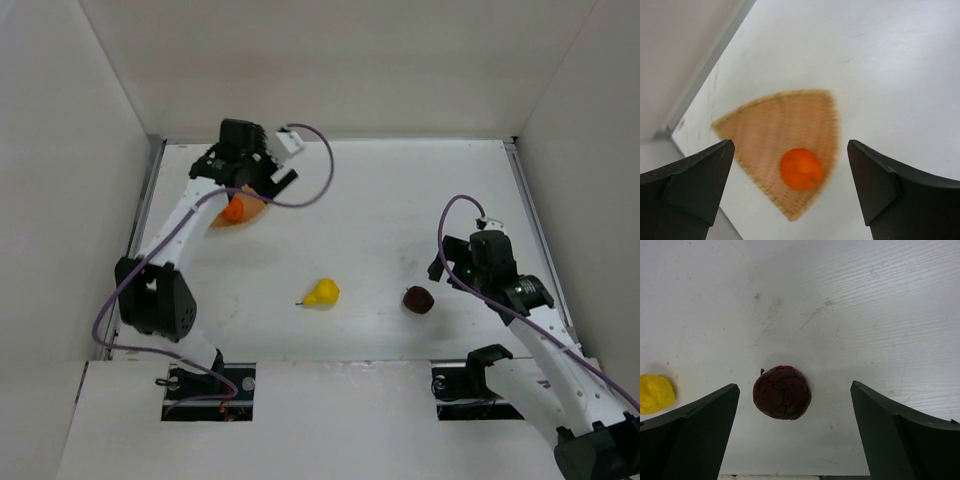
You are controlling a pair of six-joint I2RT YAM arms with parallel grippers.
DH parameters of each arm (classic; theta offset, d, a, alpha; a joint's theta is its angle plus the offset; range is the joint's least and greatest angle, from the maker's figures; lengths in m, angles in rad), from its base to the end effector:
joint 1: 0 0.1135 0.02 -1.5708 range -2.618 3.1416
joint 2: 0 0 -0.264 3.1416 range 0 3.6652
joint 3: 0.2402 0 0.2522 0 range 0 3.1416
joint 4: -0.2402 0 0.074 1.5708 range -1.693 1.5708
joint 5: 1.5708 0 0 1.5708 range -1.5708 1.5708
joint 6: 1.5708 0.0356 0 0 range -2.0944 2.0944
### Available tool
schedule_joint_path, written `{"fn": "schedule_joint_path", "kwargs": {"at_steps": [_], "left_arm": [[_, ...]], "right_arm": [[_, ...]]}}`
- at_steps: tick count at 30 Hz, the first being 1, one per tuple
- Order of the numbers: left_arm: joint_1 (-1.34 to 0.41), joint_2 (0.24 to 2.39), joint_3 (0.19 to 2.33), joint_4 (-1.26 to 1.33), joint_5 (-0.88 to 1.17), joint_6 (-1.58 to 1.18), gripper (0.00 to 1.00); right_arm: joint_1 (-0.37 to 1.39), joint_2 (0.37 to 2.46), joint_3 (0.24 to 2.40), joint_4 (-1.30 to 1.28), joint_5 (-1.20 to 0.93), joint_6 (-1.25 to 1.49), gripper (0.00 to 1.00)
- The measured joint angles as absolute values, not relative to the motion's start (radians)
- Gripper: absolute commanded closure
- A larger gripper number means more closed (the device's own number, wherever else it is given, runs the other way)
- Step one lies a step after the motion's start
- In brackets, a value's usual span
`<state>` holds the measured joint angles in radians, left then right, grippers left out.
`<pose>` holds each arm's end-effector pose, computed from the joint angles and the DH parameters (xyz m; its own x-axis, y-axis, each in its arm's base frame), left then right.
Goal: Place and organize the fake fruits in the fruit bowl
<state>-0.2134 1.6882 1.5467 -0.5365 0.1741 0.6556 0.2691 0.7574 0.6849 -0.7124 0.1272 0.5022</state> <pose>0.3768 -0.0880 0.3321 -0.2784 0.6747 -0.6836 0.6436 0.6594 0.3887 0.1498 0.0366 0.2597 -0.6825 0.3071 -0.6633 0.1726 0.9495 0.2620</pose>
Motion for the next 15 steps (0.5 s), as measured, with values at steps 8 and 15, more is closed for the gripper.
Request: {"fn": "schedule_joint_path", "kwargs": {"at_steps": [8, 15], "left_arm": [[-0.707, 1.456, 1.227, -0.799, 0.356, 0.77, 0.0], [-0.768, 1.537, 1.055, -0.707, 0.309, 0.651, 0.0]], "right_arm": [[0.35, 0.809, 0.664, -0.671, 0.094, 0.516, 0.0], [0.355, 0.785, 0.631, -0.657, 0.097, 0.573, 0.0]]}}
